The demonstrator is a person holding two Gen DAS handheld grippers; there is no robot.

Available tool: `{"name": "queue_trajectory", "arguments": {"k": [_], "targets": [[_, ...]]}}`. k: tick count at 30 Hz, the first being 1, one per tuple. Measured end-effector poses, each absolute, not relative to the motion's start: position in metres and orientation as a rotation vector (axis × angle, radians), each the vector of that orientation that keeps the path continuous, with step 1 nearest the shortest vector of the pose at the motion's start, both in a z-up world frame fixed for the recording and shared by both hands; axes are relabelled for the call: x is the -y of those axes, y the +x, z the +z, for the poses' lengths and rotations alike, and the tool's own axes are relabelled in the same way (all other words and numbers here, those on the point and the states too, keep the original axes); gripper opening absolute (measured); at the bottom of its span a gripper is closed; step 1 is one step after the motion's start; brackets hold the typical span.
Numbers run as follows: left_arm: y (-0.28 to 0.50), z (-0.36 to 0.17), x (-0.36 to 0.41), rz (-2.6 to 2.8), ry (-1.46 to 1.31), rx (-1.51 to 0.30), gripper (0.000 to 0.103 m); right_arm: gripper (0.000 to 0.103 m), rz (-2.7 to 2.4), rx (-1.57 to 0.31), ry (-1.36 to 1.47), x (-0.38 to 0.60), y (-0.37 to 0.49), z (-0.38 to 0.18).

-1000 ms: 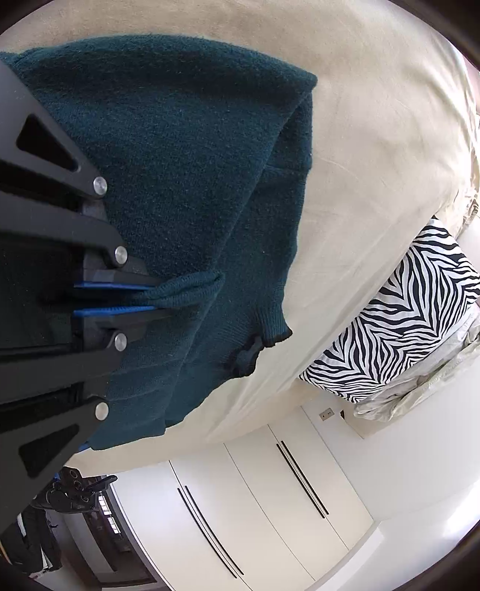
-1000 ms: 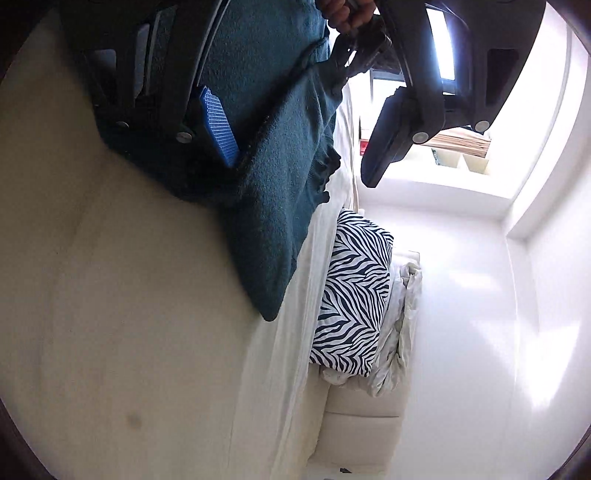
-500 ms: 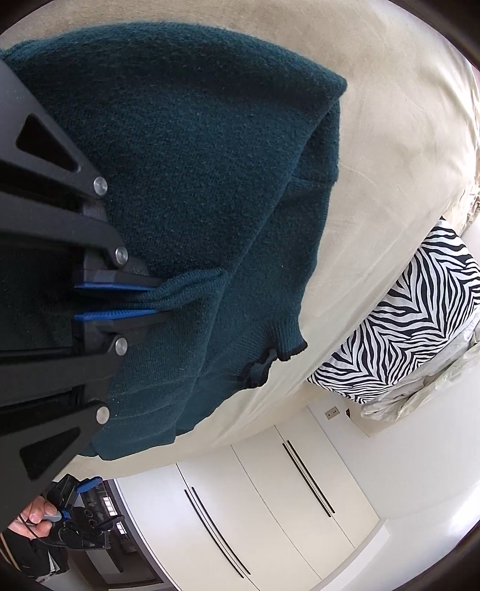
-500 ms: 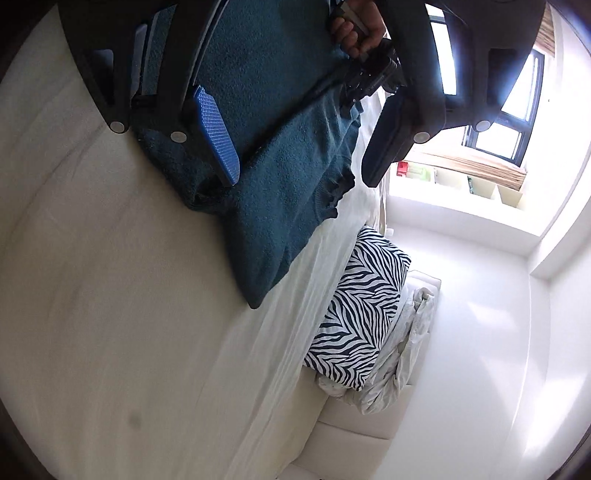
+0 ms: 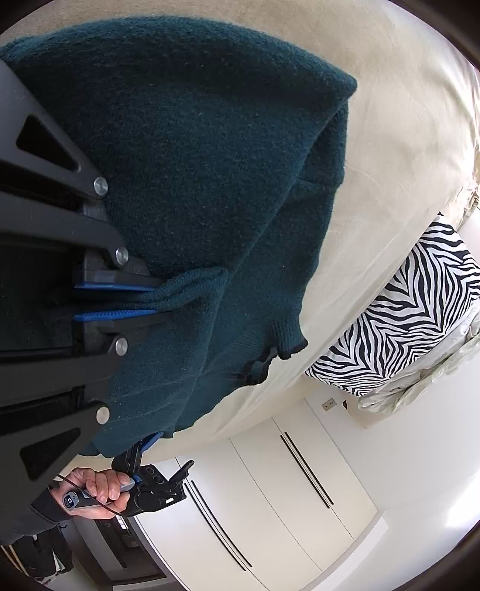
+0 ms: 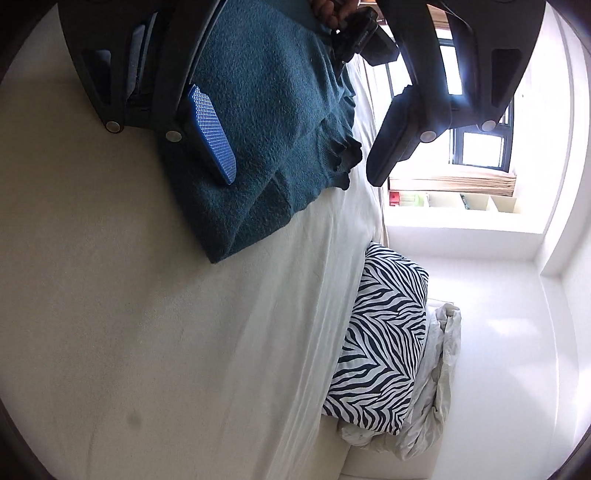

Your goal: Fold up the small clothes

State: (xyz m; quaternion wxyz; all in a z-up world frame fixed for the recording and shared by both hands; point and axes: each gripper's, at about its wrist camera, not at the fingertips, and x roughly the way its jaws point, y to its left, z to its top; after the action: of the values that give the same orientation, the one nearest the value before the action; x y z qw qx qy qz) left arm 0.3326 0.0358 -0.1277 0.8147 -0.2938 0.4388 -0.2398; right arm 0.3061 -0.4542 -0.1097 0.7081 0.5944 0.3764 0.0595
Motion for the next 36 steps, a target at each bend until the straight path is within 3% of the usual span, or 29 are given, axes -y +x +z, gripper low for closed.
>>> {"name": "queue_trajectory", "arguments": {"k": [15, 19, 23, 27, 32, 33, 36], "targets": [[0.334, -0.129, -0.04, -0.54, -0.652, -0.945, 0.012, 0.072, 0.261, -0.891, 1.257, 0.427, 0.21, -0.103], [0.324, -0.122, -0.051, -0.552, -0.622, -0.976, 0.012, 0.056, 0.205, -0.897, 1.241, 0.441, 0.196, -0.105], [0.307, -0.119, -0.062, -0.527, -0.595, -0.978, 0.012, 0.063, 0.037, -0.86, 1.161, 0.448, 0.175, -0.081], [0.302, -0.121, -0.065, -0.508, -0.599, -0.974, 0.009, 0.063, 0.122, -0.793, 1.169, 0.43, 0.18, -0.061], [0.295, -0.118, -0.069, -0.496, -0.591, -0.965, 0.009, 0.064, 0.192, -0.844, 1.141, 0.394, 0.218, -0.066], [0.292, -0.115, -0.072, -0.484, -0.589, -0.964, 0.01, 0.064, 0.191, -0.876, 1.147, 0.389, 0.223, -0.076], [0.272, -0.101, -0.09, -0.478, -0.606, -0.941, 0.028, 0.06, 0.172, -0.944, 1.092, 0.38, 0.222, -0.097]]}}
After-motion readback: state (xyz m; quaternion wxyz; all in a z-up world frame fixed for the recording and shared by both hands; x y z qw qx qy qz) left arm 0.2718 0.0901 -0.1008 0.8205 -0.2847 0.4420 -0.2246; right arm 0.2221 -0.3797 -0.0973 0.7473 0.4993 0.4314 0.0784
